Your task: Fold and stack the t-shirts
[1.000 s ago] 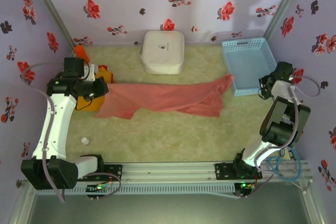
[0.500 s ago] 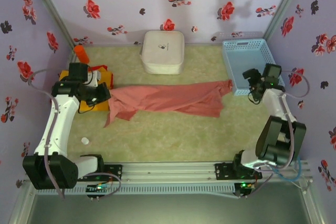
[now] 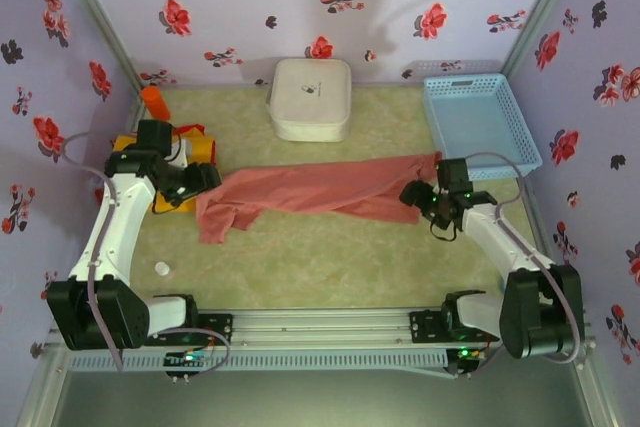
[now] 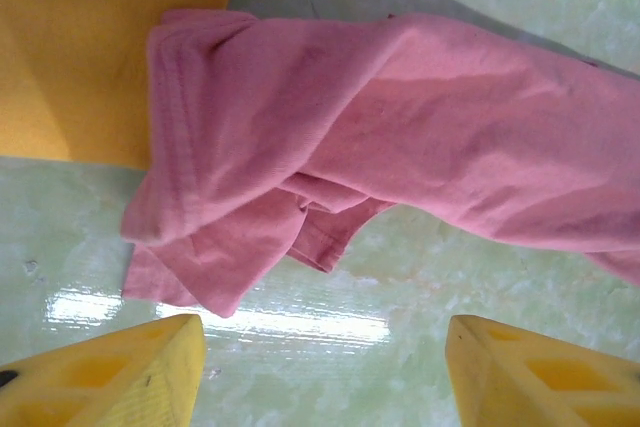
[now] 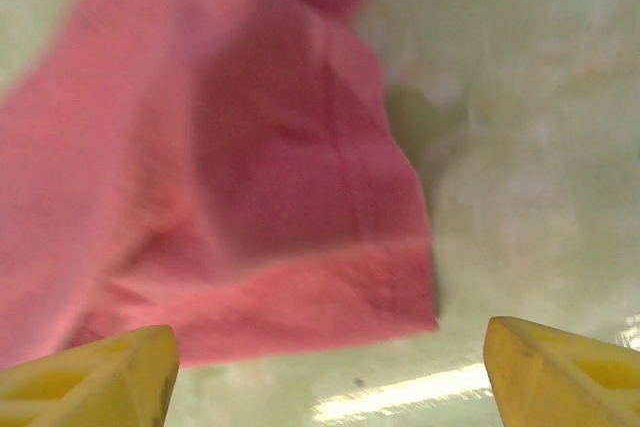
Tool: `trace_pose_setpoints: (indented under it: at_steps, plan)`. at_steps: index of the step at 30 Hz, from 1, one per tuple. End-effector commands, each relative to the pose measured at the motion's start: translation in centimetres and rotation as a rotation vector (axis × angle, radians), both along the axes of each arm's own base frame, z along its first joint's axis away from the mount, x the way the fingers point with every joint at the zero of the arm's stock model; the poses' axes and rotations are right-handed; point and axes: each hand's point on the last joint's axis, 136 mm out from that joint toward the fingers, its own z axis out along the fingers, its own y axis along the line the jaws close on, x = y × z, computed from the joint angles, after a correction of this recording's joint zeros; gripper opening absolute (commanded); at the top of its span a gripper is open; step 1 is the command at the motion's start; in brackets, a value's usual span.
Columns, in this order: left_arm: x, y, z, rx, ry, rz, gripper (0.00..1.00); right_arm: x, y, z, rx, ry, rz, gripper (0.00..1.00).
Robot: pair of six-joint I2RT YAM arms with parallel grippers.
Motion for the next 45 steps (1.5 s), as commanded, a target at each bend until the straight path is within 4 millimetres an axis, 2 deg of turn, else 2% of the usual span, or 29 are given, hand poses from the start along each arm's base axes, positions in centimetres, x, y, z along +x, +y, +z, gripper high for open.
trace_pose_setpoints:
  at_steps: [1,5,7,10,13,17,19,22,25,31,33,35,36,37,40,41,43,45]
  plan:
    - [-0.2,0.2,0.3,-0.003,-0.014,0.024,0.65,-1.2,0.4,-1.9,-0.035,0.049,0.026,0.77]
    - [-0.4,0.2,0.3,0.001,-0.011,0.017,0.63,-1.3,1.1,-3.1,-0.045,0.081,0.014,0.72]
    - [-0.7,0.0,-0.1,0.002,0.007,0.010,0.60,-1.3,0.8,-4.1,-0.086,0.120,-0.010,0.66]
    - [-1.8,0.0,-1.5,0.012,0.058,0.026,0.59,-1.6,0.3,-5.8,-0.113,0.189,-0.055,0.56]
    - [-3.3,0.1,-3.5,0.050,0.117,0.038,0.59,-1.6,0.1,-6.5,-0.117,0.206,-0.082,0.47]
    - [-5.3,-0.7,-5.9,0.073,0.166,0.049,0.57,-0.7,-0.9,-5.2,-0.165,0.173,-0.108,0.30]
    - [-6.2,-1.6,-7.2,0.086,0.178,0.044,0.57,0.0,-1.6,-4.2,-0.188,0.159,-0.111,0.13]
    - [-7.3,-2.4,-9.3,0.157,0.207,0.023,0.58,0.9,-2.7,-2.8,-0.181,0.133,-0.137,0.00]
    - [-7.0,-3.2,-10.8,0.200,0.217,0.012,0.59,1.6,-3.9,-1.6,-0.149,0.104,-0.178,0.00]
    - [-5.6,-2.3,-12.3,0.314,0.211,0.012,0.61,2.2,-5.8,0.7,-0.160,0.064,-0.213,0.00]
    - [-5.1,-2.3,-12.5,0.331,0.227,-0.009,0.61,2.4,-5.7,1.3,-0.139,0.046,-0.210,0.02]
    - [-4.6,-2.5,-12.3,0.342,0.229,-0.025,0.61,2.5,-4.5,1.5,-0.086,0.033,-0.170,0.29]
    - [-4.4,-2.5,-12.2,0.346,0.223,-0.028,0.61,2.3,-4.0,1.4,-0.071,0.036,-0.154,0.46]
    - [-4.2,-2.4,-12.1,0.349,0.218,-0.030,0.61,2.0,-3.6,1.0,-0.074,0.044,-0.139,0.55]
    - [-3.9,-1.9,-12.2,0.359,0.225,-0.026,0.61,0.7,-3.0,0.0,-0.145,0.067,-0.114,0.70]
    - [-3.9,-1.7,-12.3,0.361,0.229,-0.022,0.61,0.4,-2.4,-0.5,-0.149,0.067,-0.095,0.72]
    - [-3.9,-1.2,-12.4,0.364,0.240,-0.007,0.61,-0.4,-1.2,-1.8,-0.141,0.089,-0.075,0.74]
    - [-3.8,-0.9,-12.2,0.361,0.238,0.002,0.61,-1.0,-0.6,-3.1,-0.134,0.111,-0.079,0.69]
